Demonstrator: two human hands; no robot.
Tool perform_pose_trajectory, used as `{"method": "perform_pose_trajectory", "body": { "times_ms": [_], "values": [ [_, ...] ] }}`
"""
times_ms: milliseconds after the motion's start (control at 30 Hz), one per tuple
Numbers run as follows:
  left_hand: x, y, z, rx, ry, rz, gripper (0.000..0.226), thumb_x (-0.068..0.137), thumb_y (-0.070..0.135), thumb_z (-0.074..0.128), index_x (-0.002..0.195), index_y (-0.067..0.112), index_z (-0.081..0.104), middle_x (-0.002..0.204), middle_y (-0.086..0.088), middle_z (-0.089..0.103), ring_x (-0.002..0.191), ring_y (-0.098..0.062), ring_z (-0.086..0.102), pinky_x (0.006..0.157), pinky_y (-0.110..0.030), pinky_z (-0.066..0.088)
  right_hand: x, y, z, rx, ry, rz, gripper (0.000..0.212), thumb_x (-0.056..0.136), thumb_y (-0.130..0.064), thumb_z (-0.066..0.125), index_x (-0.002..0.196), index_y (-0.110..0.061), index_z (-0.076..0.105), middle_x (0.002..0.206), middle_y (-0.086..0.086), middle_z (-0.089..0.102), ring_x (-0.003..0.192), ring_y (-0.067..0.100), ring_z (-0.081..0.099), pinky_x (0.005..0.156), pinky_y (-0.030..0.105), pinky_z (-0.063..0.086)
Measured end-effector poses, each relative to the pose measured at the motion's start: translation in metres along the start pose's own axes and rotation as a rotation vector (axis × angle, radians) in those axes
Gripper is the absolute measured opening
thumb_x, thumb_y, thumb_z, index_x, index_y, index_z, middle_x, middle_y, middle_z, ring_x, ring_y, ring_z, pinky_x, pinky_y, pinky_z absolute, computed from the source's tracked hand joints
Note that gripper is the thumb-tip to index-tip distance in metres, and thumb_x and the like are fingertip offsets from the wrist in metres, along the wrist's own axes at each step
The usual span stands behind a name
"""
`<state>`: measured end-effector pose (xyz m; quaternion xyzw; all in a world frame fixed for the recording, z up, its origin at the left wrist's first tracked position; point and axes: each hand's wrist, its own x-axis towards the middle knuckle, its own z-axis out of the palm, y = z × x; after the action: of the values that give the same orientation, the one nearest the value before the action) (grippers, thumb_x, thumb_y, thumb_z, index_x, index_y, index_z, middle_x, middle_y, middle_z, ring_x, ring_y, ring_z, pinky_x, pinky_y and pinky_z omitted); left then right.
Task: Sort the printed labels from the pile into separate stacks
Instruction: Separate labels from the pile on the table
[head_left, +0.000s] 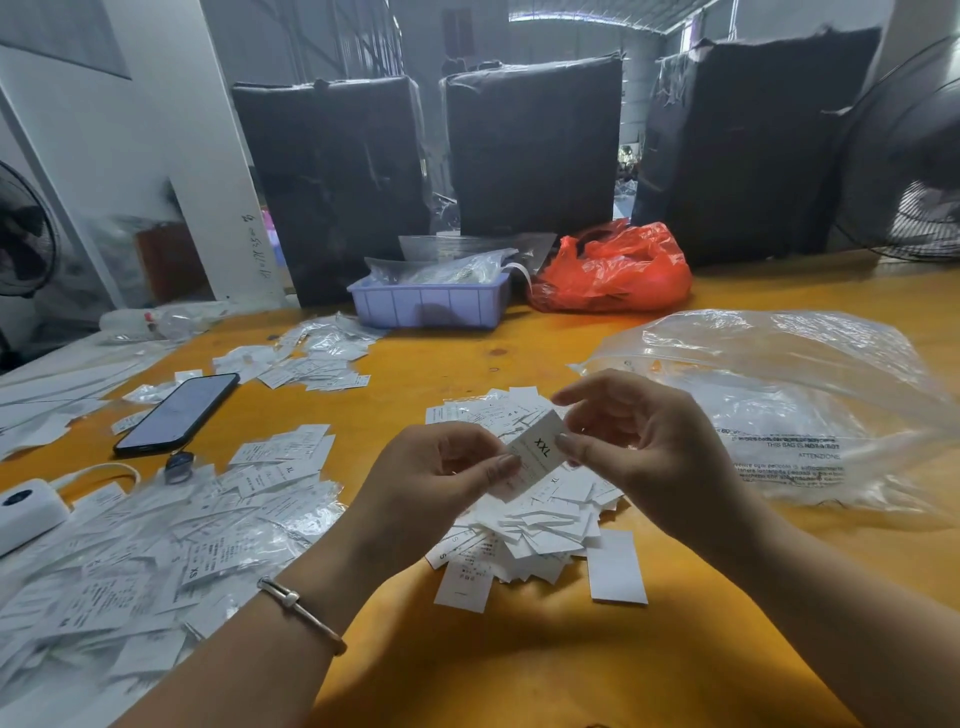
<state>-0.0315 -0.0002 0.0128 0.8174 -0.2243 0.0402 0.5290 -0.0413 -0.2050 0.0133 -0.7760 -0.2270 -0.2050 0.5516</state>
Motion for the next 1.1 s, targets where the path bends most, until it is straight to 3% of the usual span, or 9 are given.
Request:
{"method": "perform_pose_trajectory", "body": {
  "times_ms": [133,367,433,533,700,800,867,967,1100],
  "values": [
    [-0.001,0.002,-0.001,-0.066,-0.032,-0.027,0.014,0.09,0.016,0.066,0.09,0.003,0.071,0.077,-0.006,0.076,0.066,-0.022,0.073,0.055,-0.024,0.047,-0.005,0.001,0.006,0.057,0.043,-0.039,0.017,0.076,0.006,0.074,0.086,-0.007,0.072,0.077,0.005,0.073,0.068,0.018,0.071,0.065,0.029,0.059],
    [-0.002,0.008,0.0,-0.144,-0.084,-0.049,0.015,0.088,0.009,0.066,0.093,-0.006,0.068,0.078,-0.013,0.076,0.066,-0.027,0.073,0.054,-0.024,0.055,-0.008,0.002,0.017,0.116,0.056,0.031,0.02,0.078,0.005,0.072,0.087,-0.012,0.075,0.072,-0.005,0.074,0.059,0.011,0.069,0.052,0.011,0.048],
    [-0.002,0.008,0.002,-0.194,-0.088,-0.069,0.018,0.087,0.005,0.066,0.094,-0.011,0.065,0.078,-0.018,0.075,0.065,-0.029,0.073,0.054,-0.025,0.056,-0.009,0.001,0.019,0.082,0.031,0.055,0.02,0.08,0.006,0.07,0.091,-0.01,0.076,0.075,-0.006,0.074,0.061,0.011,0.069,0.052,0.014,0.049],
    [-0.002,0.009,0.003,-0.189,-0.097,-0.081,0.018,0.087,0.008,0.066,0.094,-0.009,0.063,0.079,-0.017,0.075,0.067,-0.032,0.073,0.056,-0.027,0.057,-0.008,-0.001,0.021,-0.009,-0.035,0.073,0.023,0.082,0.006,0.067,0.095,-0.011,0.076,0.08,-0.002,0.074,0.073,0.016,0.069,0.064,0.03,0.057],
    [-0.001,0.007,-0.001,-0.164,-0.107,-0.093,0.02,0.088,0.016,0.064,0.094,-0.003,0.061,0.081,-0.013,0.076,0.07,-0.031,0.074,0.058,-0.029,0.059,-0.008,-0.004,0.02,0.033,-0.125,0.096,0.025,0.088,0.002,0.06,0.099,-0.014,0.076,0.08,-0.009,0.065,0.077,0.021,0.061,0.062,0.046,0.047],
    [-0.001,0.006,-0.003,-0.147,-0.105,-0.102,0.017,0.089,0.019,0.062,0.097,0.004,0.062,0.081,-0.01,0.077,0.07,-0.027,0.075,0.056,-0.025,0.057,-0.005,-0.003,0.015,0.023,-0.135,0.121,0.029,0.088,0.002,0.058,0.1,-0.019,0.075,0.079,-0.009,0.065,0.078,0.014,0.06,0.065,0.035,0.047],
    [0.0,0.007,-0.009,-0.137,-0.094,-0.096,0.015,0.09,0.019,0.061,0.102,0.01,0.063,0.08,-0.009,0.077,0.07,-0.025,0.074,0.054,-0.023,0.056,0.0,0.003,0.004,0.008,-0.007,0.14,0.033,0.088,0.005,0.053,0.097,-0.019,0.074,0.076,-0.004,0.067,0.071,0.006,0.06,0.061,0.021,0.047],
    [0.003,0.008,-0.026,-0.097,-0.029,-0.087,0.015,0.089,0.02,0.06,0.1,0.01,0.063,0.079,-0.009,0.076,0.069,-0.025,0.074,0.054,-0.022,0.055,0.004,0.014,-0.008,-0.17,0.099,0.152,0.027,0.087,0.005,0.056,0.094,-0.014,0.074,0.073,-0.003,0.068,0.064,0.011,0.06,0.055,0.025,0.049],
    [0.007,0.002,-0.055,0.107,0.054,-0.168,0.007,0.094,0.015,0.059,0.094,0.011,0.064,0.078,-0.001,0.076,0.07,-0.018,0.073,0.054,-0.02,0.053,0.003,0.018,-0.005,-0.384,-0.202,0.163,0.019,0.079,-0.009,0.071,0.095,-0.021,0.074,0.091,-0.008,0.067,0.084,0.005,0.059,0.073,0.023,0.049]
  ]
}}
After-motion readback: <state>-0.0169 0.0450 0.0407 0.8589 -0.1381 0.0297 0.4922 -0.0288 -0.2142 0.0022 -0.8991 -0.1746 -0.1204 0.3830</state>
